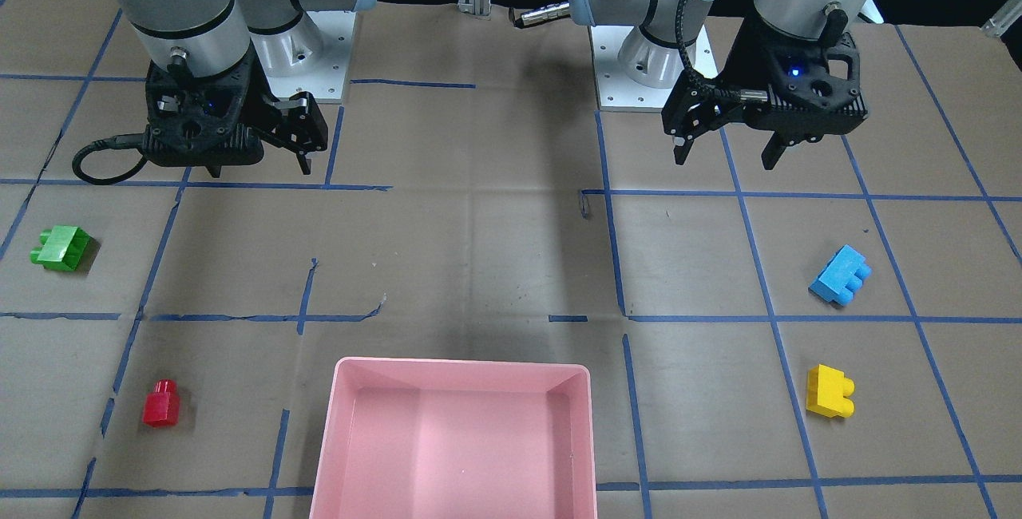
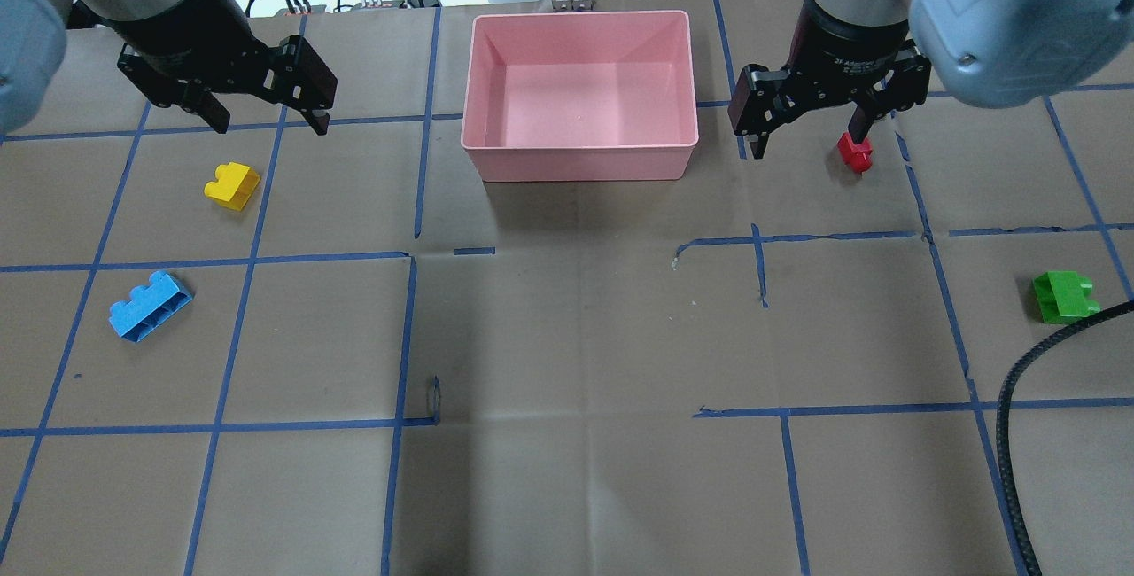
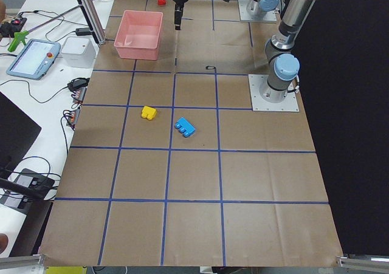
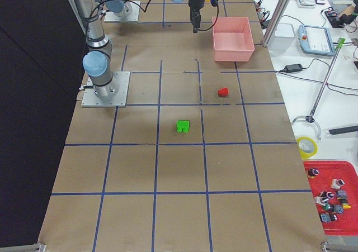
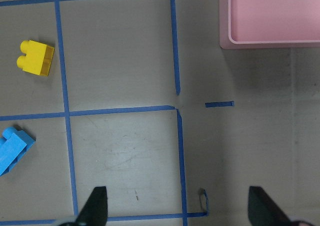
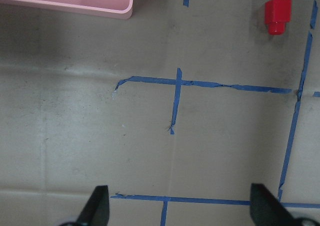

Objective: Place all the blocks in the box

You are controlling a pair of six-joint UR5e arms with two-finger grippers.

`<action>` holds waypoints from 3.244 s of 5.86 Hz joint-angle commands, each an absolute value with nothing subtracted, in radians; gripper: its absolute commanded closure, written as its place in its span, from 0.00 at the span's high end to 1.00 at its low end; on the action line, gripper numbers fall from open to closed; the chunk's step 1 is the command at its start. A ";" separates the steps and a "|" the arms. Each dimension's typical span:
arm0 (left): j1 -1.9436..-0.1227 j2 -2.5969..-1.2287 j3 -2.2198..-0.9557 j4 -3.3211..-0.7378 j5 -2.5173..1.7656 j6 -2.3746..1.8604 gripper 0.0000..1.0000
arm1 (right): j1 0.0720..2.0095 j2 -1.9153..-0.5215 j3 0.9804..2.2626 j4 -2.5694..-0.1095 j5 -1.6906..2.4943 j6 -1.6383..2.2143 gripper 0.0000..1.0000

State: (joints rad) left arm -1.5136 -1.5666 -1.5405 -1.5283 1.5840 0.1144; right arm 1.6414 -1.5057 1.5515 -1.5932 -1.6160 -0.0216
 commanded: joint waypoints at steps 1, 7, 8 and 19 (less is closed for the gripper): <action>-1.374 -1.557 -1.552 -1.529 1.585 0.229 0.99 | 1.641 -1.505 1.552 -1.592 -1.617 -0.021 1.00; -0.824 -1.563 -1.686 -1.539 1.562 0.993 0.98 | 1.579 -1.517 1.594 -1.603 -1.640 -0.038 1.00; -0.827 -1.581 -1.687 -1.539 1.560 1.137 0.98 | 1.460 -1.517 1.594 -1.609 -1.691 -0.199 1.00; -0.905 -1.894 -1.942 -0.901 1.568 1.532 0.97 | 0.804 -1.315 2.097 -2.451 -1.592 -0.735 0.99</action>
State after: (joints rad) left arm -0.9078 -1.8758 -1.9030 -0.9700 1.5693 1.5326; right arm 0.8113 -1.3276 2.0847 -2.4303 -1.5925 -0.7319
